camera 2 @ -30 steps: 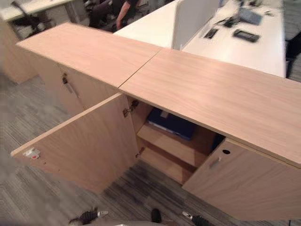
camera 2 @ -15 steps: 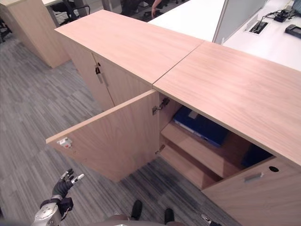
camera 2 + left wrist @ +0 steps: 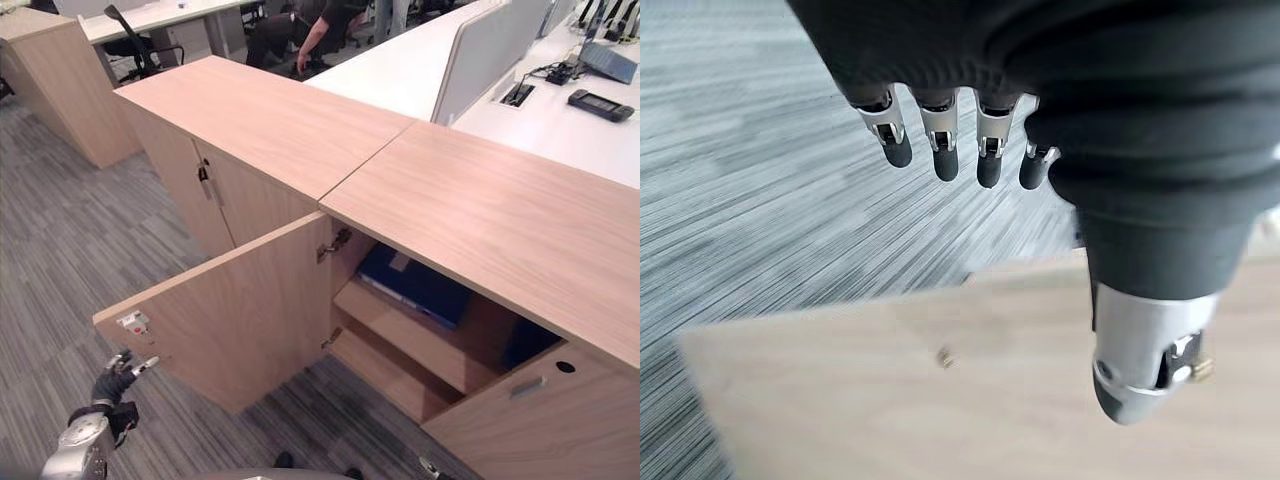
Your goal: Put the empty folder in the office cabinet
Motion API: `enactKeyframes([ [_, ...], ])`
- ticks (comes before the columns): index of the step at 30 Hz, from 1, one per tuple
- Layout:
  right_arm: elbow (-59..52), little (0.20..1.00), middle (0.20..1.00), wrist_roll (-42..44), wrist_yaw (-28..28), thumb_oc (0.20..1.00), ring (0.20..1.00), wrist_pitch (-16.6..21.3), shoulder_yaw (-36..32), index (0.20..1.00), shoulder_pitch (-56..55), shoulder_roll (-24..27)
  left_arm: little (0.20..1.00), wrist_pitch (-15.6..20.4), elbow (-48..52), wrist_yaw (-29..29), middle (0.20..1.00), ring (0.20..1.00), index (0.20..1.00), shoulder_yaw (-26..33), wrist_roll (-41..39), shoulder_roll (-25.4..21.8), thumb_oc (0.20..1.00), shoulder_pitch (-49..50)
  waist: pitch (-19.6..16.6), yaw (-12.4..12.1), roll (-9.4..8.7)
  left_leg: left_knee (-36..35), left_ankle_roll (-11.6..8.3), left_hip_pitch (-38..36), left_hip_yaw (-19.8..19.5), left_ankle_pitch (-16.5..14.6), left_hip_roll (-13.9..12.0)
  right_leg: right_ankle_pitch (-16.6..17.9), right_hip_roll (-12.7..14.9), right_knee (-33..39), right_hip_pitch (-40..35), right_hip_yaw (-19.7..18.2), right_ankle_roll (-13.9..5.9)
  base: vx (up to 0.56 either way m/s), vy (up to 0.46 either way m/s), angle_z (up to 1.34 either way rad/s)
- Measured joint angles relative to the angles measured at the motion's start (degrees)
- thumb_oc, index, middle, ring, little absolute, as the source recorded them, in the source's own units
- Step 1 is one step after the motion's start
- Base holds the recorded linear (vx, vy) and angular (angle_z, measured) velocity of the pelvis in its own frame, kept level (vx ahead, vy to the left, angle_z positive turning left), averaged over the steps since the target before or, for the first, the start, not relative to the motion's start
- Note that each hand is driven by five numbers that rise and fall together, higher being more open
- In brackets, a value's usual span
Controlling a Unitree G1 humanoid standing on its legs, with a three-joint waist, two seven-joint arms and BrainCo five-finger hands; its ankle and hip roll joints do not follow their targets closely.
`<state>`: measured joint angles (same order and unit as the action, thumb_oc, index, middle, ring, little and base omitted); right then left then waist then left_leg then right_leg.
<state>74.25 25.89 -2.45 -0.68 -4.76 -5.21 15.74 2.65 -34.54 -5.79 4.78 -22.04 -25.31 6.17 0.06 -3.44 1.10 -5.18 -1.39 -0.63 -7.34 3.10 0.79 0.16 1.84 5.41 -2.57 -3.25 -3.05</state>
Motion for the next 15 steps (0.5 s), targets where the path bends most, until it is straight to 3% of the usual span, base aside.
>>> enactKeyframes([
  [7,0.0,1.0,1.0,0.0,0.15,1.0,1.0,0.05,1.72,1.0,-0.84,-0.28,1.0,0.35,0.28,-0.61,1.0,1.0,1.0,-1.26,0.0,-0.06,1.0,-4.03,-1.04,0.99,-1.6,0.02,0.34,0.02,1.24,0.08,-0.01,0.53,0.07,0.01,0.44,-0.93,-0.43,0.0,0.003,-0.08],
  [15,0.01,1.0,1.0,0.05,0.81,1.0,1.0,0.41,4.24,1.0,-0.51,-1.42,1.0,0.37,-4.72,-3.63,1.0,1.0,1.0,-5.78,-0.1,-2.2,1.0,-9.4,-1.28,1.25,-1.89,0.04,0.47,-0.61,2.27,0.23,0.1,0.68,0.28,0.0,-0.01,-1.55,-0.66,0.0,0.005,-0.03],
])
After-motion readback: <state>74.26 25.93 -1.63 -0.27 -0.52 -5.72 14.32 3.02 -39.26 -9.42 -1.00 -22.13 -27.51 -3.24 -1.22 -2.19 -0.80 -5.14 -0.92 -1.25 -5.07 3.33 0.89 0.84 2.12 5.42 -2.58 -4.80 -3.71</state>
